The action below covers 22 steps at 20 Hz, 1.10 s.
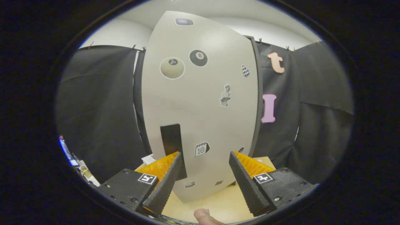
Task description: Open the shoe cabinet door, grab the shoes and put them into the shoe cabinet, then close the shoe cabinet door.
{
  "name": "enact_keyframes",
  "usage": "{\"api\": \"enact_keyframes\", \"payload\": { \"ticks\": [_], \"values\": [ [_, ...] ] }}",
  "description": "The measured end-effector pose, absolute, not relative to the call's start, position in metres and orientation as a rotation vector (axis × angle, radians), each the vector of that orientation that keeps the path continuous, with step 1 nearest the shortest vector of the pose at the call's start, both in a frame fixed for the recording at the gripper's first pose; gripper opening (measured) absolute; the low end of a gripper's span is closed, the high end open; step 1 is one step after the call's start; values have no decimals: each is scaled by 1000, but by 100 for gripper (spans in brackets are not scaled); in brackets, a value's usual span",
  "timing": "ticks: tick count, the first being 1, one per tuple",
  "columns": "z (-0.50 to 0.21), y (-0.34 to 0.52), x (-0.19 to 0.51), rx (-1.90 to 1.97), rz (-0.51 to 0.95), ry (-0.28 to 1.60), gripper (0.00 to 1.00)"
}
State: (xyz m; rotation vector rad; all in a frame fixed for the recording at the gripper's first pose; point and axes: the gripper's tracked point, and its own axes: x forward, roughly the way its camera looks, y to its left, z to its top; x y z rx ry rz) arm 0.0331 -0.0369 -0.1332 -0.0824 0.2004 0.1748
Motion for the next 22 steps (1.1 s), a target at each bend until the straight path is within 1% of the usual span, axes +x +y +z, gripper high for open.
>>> {"api": "enact_keyframes", "payload": {
  "ticks": [4,8,14,22],
  "values": [
    [-129,-5,43,-105,147,187,98],
    [-113,14,36,-76,134,153,98],
    [-100,17,18,-65,89,129,98],
    [-81,21,-8,-79,113,92,98]
  ]
}}
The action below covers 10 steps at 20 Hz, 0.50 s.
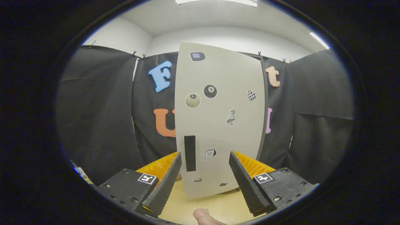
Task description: Open the shoe cabinet door, grab the shoes and put them into the shoe cabinet, then close the shoe cabinet door.
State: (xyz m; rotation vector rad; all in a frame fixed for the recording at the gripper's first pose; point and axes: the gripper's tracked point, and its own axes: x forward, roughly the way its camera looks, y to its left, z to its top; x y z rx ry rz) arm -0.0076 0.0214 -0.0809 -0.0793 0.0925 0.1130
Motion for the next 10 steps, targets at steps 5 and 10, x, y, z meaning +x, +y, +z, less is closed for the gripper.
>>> {"api": "enact_keyframes", "payload": {
  "ticks": [5,10],
  "values": [
    [-69,6,-35,-65,162,115,99],
    [-46,-26,-73,-48,154,89,100]
  ]
}}
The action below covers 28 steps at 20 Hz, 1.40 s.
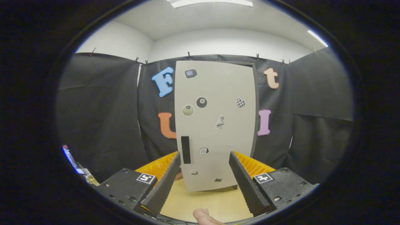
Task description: Open the shoe cabinet door, grab the shoes and put them into the shoe cabinet, then close the shoe cabinet door.
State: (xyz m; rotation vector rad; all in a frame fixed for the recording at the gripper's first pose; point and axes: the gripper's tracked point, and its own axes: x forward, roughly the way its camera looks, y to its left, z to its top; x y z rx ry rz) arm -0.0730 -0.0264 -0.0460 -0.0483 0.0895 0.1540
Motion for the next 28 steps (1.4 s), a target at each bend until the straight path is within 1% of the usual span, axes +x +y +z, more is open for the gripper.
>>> {"api": "enact_keyframes", "payload": {
  "ticks": [7,12,19,25,28],
  "values": [
    [-20,-48,-116,-32,163,52,99],
    [-20,-46,-131,-15,173,45,99],
    [-10,-53,-146,-38,142,-8,99],
    [-15,-44,-154,-40,146,0,99],
    [-15,-21,-159,-19,170,15,99]
  ]
}}
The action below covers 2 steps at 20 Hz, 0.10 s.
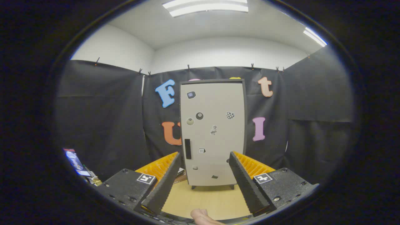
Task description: Open the shoe cabinet door, grab the shoes and put them into the shoe cabinet, then close the shoe cabinet door.
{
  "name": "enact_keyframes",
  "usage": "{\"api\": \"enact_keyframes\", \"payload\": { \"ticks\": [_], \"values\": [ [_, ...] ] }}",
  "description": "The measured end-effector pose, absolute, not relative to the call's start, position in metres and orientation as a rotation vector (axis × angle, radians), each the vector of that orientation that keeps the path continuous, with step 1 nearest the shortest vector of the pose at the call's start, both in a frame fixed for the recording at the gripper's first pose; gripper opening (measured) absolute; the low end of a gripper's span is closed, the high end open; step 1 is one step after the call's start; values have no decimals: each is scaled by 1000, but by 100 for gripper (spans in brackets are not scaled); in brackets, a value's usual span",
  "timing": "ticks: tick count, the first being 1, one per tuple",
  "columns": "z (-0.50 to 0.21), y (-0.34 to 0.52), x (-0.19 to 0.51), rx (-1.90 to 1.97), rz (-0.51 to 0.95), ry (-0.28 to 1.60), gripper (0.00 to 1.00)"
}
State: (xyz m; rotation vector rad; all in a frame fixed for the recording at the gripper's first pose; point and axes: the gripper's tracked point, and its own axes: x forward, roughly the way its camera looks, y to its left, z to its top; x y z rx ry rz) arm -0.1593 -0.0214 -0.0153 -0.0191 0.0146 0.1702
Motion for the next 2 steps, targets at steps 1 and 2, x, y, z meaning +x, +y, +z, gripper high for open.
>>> {"api": "enact_keyframes", "payload": {
  "ticks": [1,2],
  "values": [
    [-14,-18,-160,-17,186,13,99],
    [-14,-15,-161,-18,191,14,99]
  ]
}}
